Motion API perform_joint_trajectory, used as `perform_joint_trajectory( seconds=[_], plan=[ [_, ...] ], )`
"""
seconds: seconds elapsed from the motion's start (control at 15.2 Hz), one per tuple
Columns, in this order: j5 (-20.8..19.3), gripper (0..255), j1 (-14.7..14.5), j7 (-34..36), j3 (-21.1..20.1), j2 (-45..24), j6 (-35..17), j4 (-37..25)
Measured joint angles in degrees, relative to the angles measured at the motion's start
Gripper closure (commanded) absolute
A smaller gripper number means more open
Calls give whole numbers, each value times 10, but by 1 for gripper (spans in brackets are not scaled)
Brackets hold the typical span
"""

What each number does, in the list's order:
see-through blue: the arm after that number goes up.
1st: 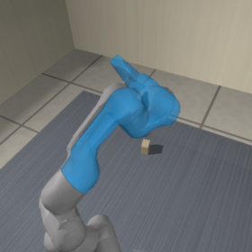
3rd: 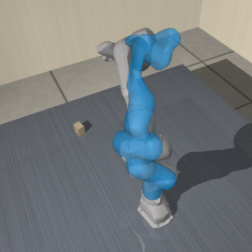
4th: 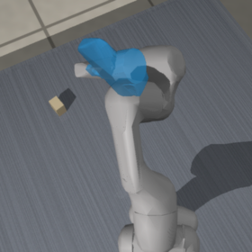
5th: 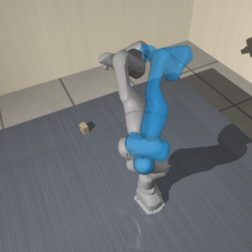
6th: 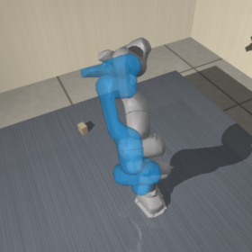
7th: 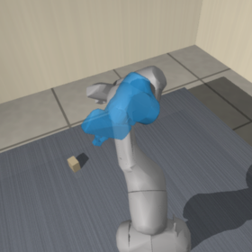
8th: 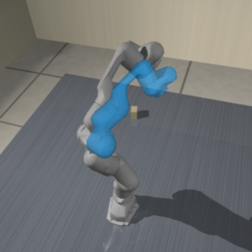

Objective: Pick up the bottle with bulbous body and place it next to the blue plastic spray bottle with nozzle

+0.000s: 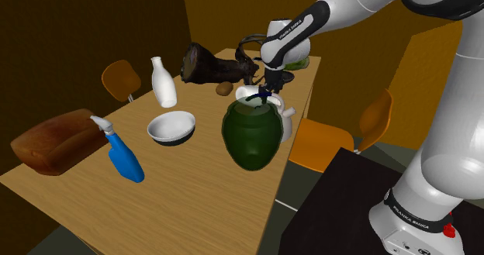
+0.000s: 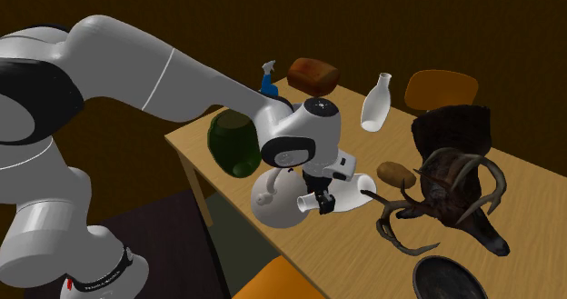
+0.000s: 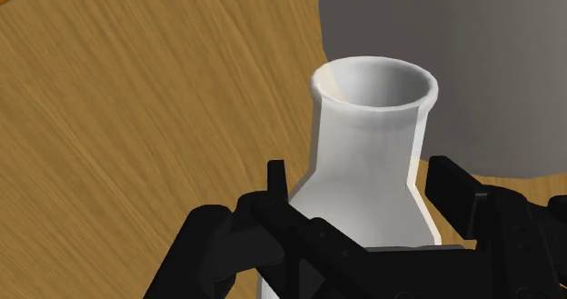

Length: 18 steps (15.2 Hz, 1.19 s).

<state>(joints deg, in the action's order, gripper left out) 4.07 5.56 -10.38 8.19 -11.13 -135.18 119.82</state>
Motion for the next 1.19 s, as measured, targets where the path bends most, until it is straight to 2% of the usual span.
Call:
perform_joint_trajectory(
  seconds=[0.59,1.19],
  plan=[
    [0,255,0,0,0,0,0,0],
    [-9,255,-1,7,2,33,57,-23]
  ],
)
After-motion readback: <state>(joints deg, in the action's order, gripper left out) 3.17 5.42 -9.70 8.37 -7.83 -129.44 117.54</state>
